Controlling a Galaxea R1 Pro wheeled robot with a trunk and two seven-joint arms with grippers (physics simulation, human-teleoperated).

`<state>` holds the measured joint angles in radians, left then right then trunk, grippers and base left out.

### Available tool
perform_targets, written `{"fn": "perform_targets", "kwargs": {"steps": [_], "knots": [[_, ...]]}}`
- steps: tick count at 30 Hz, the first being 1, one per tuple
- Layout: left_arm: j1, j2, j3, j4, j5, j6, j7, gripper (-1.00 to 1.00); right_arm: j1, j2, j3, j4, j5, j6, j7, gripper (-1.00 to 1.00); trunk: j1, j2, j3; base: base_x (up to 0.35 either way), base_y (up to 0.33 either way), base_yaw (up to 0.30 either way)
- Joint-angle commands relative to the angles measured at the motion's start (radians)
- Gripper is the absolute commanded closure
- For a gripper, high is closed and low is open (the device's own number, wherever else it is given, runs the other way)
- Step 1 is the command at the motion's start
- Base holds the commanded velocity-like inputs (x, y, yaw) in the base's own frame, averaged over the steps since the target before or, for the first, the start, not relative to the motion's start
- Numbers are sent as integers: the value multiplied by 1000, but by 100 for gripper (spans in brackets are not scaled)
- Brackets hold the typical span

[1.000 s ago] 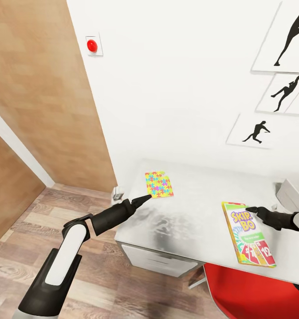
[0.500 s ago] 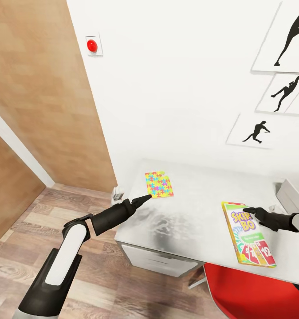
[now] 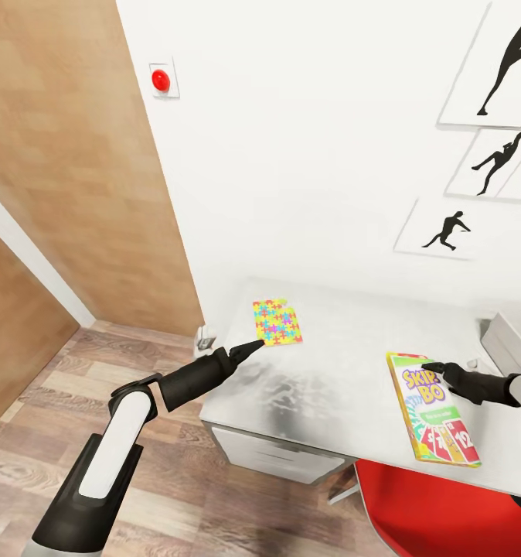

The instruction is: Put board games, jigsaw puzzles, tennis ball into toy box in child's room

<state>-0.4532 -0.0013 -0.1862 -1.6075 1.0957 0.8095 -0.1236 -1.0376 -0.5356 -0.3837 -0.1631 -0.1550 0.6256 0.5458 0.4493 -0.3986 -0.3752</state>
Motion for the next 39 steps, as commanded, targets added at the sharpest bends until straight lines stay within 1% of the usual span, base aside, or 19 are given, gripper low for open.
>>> {"fn": "perform_targets", "kwargs": {"steps": [1,15,39], "knots": [[-1,0,1,0,-3,3,-4,-100,2,0,11,11,2,7,0,-100,1,-1,-2,0,0,47],[-1,0,1,0,-3,3,-5,-100,10,0,11,10,2,9,35,-100,1,-1,6,0,0,105],[1,0,1,1,-3,2,-5,-100,11,-1,12,10,3,9,42,-100,1,-1,7,0,0,14]]}}
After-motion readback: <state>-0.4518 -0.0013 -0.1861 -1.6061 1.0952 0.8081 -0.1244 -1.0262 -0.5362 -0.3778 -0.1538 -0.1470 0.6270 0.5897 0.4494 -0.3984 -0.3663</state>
